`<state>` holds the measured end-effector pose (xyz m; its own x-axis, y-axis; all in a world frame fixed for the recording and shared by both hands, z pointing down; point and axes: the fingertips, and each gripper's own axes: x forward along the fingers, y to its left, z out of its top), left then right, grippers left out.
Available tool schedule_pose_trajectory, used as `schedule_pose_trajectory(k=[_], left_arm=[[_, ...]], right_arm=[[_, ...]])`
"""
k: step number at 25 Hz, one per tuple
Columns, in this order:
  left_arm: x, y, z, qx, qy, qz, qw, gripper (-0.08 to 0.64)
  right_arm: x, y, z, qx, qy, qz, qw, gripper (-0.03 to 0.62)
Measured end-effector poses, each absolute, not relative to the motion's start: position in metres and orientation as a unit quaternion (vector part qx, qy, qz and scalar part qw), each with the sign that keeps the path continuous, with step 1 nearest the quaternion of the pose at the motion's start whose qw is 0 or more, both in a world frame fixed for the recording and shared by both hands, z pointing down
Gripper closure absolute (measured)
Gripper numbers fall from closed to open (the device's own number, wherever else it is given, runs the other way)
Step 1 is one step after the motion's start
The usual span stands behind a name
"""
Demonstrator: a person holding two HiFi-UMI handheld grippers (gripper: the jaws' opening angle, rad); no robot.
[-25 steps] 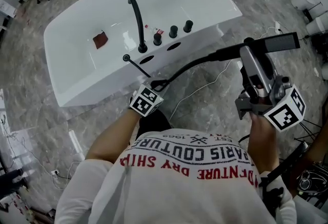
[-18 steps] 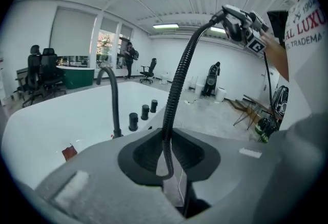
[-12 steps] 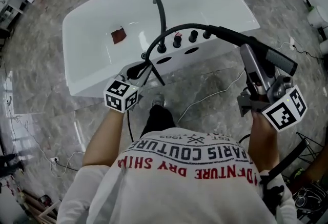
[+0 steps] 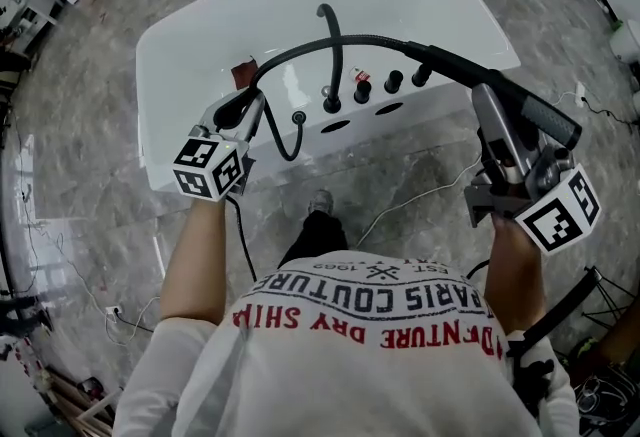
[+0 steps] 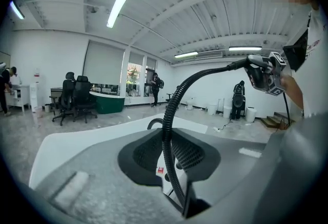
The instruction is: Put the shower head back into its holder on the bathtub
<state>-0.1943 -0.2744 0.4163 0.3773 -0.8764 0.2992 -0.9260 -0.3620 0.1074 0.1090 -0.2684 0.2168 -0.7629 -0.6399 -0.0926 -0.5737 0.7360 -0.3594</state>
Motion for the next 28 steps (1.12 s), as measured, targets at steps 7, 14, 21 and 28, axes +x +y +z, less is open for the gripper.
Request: schedule_pose_trajectory(k=[7, 14, 21, 28], left_arm=[[-0.22, -0.307, 0.392, 0.809, -0.57, 0.091, 0.106, 0.499], [-0.214, -0.335, 0.426, 0.816, -0.553, 0.112, 0.128, 0.497], [-0.194, -0.345, 0.503, 0.815, -0.528, 0.148, 0.186, 0.497], [-0.174, -0.338, 0.578, 0.814, -0.488, 0.196, 0.248, 0.497]], right_arm=[[0.1, -0.284, 0.214, -0.331, 0.922, -0.166, 0.117, 0.456], [0.092, -0.308, 0.218, -0.342, 0.918, -0.169, 0.111, 0.456], [0.08, -0.33, 0.242, -0.34, 0.918, -0.184, 0.089, 0.456], [0.053, -0.336, 0.265, -0.316, 0.929, -0.185, 0.045, 0.455]])
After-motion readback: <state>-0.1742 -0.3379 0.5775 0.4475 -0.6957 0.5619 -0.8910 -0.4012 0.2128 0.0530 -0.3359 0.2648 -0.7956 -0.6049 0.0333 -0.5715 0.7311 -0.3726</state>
